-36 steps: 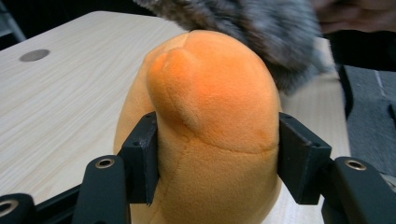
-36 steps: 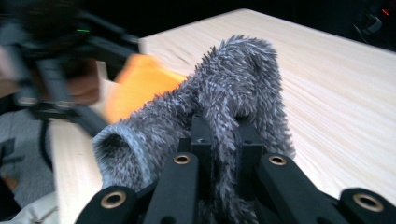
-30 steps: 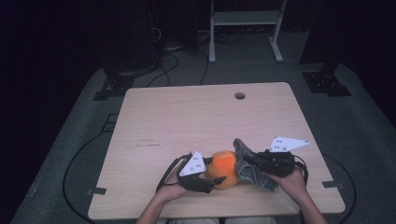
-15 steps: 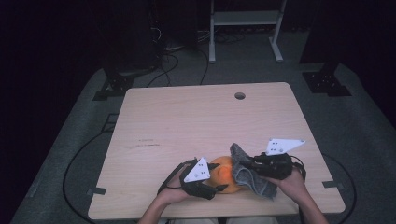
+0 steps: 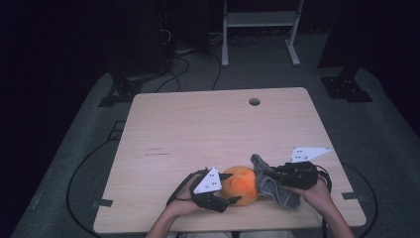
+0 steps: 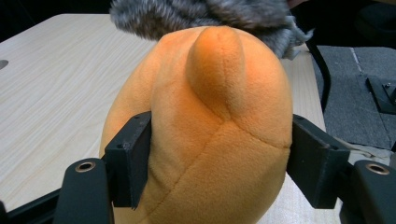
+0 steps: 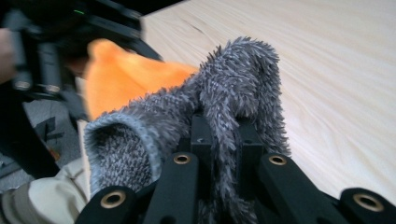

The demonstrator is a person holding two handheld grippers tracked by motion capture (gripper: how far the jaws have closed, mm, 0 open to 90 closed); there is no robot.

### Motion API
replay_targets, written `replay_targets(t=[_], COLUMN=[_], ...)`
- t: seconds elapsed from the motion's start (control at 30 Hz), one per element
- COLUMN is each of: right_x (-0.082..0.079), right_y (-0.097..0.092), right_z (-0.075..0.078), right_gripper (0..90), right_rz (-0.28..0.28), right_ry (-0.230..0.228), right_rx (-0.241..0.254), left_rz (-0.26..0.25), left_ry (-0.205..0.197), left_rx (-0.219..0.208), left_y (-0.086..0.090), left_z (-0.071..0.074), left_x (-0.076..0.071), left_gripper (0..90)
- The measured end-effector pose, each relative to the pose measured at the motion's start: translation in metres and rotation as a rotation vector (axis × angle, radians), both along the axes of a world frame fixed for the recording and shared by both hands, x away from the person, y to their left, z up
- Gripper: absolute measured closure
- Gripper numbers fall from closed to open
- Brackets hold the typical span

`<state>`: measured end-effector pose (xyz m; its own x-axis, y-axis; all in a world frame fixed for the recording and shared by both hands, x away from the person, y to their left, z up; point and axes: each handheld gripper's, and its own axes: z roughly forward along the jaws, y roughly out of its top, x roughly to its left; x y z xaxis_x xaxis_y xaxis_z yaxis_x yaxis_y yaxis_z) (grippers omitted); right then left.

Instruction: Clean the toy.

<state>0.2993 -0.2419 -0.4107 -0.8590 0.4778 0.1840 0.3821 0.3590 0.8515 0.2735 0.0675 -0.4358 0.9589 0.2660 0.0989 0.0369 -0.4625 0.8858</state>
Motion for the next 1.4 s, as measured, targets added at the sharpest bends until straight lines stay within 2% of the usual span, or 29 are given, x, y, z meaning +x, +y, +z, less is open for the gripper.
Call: replay_targets(t=[0.1,0.2,0.27,0.33,0.4,0.47,0.5,0.57,0.6,0.67,0.7,0.77,0.83,0.87,0.9,1.0,1.07,1.1,1.13,1.2,1.27,1.3,1.4], right_x=[0.004,0.002,0.001,0.000,0.002,0.005,0.006,0.004,0.002,-0.003,-0.005,-0.004,-0.001,0.001,0.000,-0.004,-0.008,-0.011,-0.013,-0.017,-0.018,-0.017,-0.012], right_y=[-0.011,-0.016,-0.012,-0.004,-0.004,-0.008,-0.013,-0.017,-0.016,-0.008,-0.002,0.003,0.001,-0.002,-0.006,-0.006,0.001,0.011,0.016,0.028,0.033,0.031,0.021], right_z=[-0.007,-0.002,0.003,0.001,-0.003,-0.008,-0.010,-0.004,0.001,0.009,0.011,0.006,-0.001,-0.003,-0.002,0.005,0.012,0.018,0.021,0.025,0.024,0.022,0.016], right_gripper=[81.2,81.2,81.2,81.2,81.2,81.2,81.2,81.1,81.2,81.1,81.1,81.1,81.0,81.0,81.0,81.1,81.1,81.1,81.1,81.2,81.1,81.1,81.1], right_rz=[-0.044,-0.035,-0.005,0.023,0.025,-0.014,-0.028,-0.025,-0.006,0.049,0.059,0.056,0.038,0.022,-0.016,-0.006,0.026,0.055,0.065,0.076,0.072,0.069,0.025], right_ry=[0.045,0.038,0.021,0.018,0.037,0.053,0.064,0.057,0.042,0.006,-0.014,-0.016,0.007,0.013,0.004,-0.015,-0.036,-0.058,-0.072,-0.098,-0.107,-0.100,-0.083], right_rx=[-0.011,0.045,0.065,0.032,0.029,-0.005,0.003,0.069,0.099,0.120,0.083,0.030,0.031,0.016,-0.006,0.020,0.039,0.041,0.035,-0.003,-0.032,-0.032,-0.042], left_rz=[-0.003,-0.001,-0.003,-0.002,0.005,0.012,0.014,0.020,0.023,0.036,0.040,0.053,0.062,0.066,0.069,0.083,0.082,0.085,0.104,0.109,0.089,0.083,0.073], left_ry=[0.001,0.009,0.007,0.002,-0.004,0.005,0.008,0.010,0.010,0.004,0.005,0.011,0.026,0.030,0.033,0.046,0.022,0.012,-0.001,-0.013,0.003,0.008,0.016], left_rx=[0.000,-0.011,-0.012,-0.007,-0.004,-0.016,-0.018,-0.024,-0.026,-0.032,-0.032,-0.038,-0.053,-0.057,-0.058,-0.071,-0.059,-0.052,-0.048,-0.039,-0.042,-0.051,-0.051], left_y=[0.001,0.001,0.001,0.001,0.001,0.002,0.002,0.002,0.001,-0.001,-0.001,-0.002,-0.002,-0.003,-0.002,-0.002,-0.006,-0.008,-0.012,-0.014,-0.012,-0.011,-0.009], left_z=[0.000,-0.001,-0.001,-0.001,0.000,-0.001,-0.001,-0.001,-0.001,-0.001,-0.001,-0.002,-0.003,-0.003,-0.003,-0.002,-0.003,-0.003,-0.004,-0.005,-0.004,-0.005,-0.005], left_x=[0.001,0.001,0.002,0.001,0.001,0.002,0.003,0.003,0.003,0.004,0.004,0.005,0.006,0.006,0.007,0.008,0.006,0.006,0.004,0.003,0.003,0.003,0.004], left_gripper=[29.6,29.2,29.0,28.9,28.7,28.5,28.4,28.3,28.3,28.4,28.5,27.8,24.6,22.8,20.9,23.7,26.6,27.9,28.4,27.8,23.7,20.3,20.5])
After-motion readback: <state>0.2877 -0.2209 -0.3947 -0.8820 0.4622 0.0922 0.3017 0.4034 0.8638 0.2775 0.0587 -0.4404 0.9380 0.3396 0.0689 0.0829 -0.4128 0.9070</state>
